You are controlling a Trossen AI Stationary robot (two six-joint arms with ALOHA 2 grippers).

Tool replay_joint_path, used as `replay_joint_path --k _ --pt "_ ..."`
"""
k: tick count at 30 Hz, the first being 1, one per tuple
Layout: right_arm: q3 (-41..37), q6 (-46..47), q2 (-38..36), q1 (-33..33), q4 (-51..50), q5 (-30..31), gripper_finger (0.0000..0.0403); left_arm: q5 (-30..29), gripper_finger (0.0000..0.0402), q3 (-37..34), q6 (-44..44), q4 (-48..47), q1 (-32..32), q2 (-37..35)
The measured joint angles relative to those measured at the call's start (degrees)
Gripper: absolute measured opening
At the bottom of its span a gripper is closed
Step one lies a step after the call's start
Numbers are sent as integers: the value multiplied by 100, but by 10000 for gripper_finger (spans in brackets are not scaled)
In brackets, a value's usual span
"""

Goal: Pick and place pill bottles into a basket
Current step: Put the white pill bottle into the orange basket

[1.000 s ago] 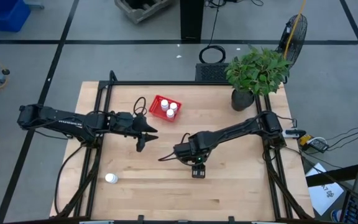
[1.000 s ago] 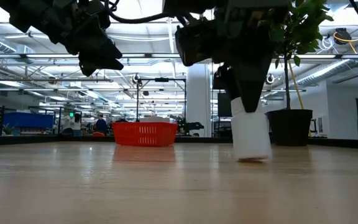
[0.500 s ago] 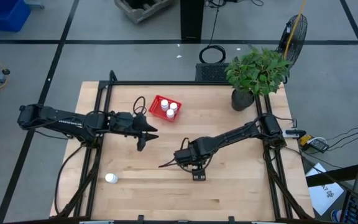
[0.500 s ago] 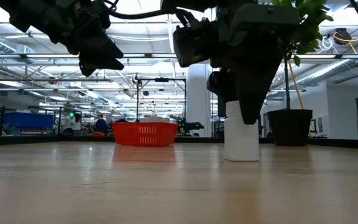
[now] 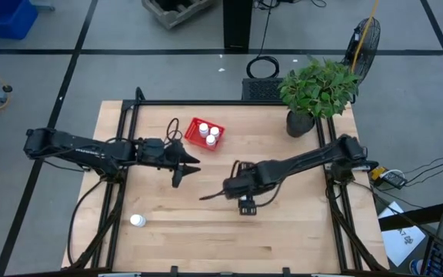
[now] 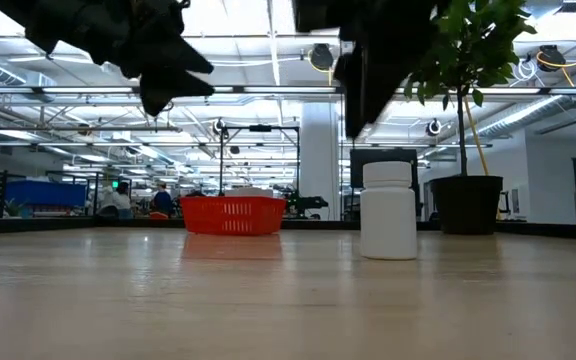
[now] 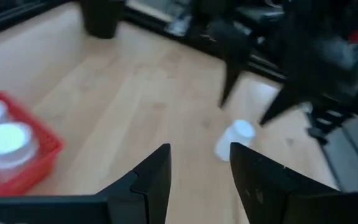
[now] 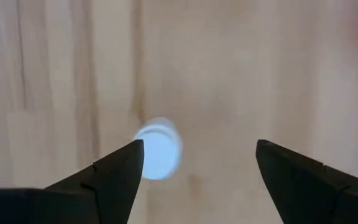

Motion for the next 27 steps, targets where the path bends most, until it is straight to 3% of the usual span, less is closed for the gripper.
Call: replay_joint_path --k 8,14,20,23,27 --pt "-1026 326 -1311 276 1021 1264 304 465 189 -2 671 1544 -479 1084" --pt "-2386 390 -2361 540 2548 2020 304 19 252 175 698 2722 -873 2171" --pt "-3745 261 -3317 652 4091 2514 304 -334 305 1079 690 2642 -993 3237" --pt "-4378 220 -3736 652 4813 2526 304 -330 313 1586 984 2555 -1088 3718" --pt "-5086 65 -4188 647 5705 2526 304 -337 314 2249 1220 1696 -1163 4227"
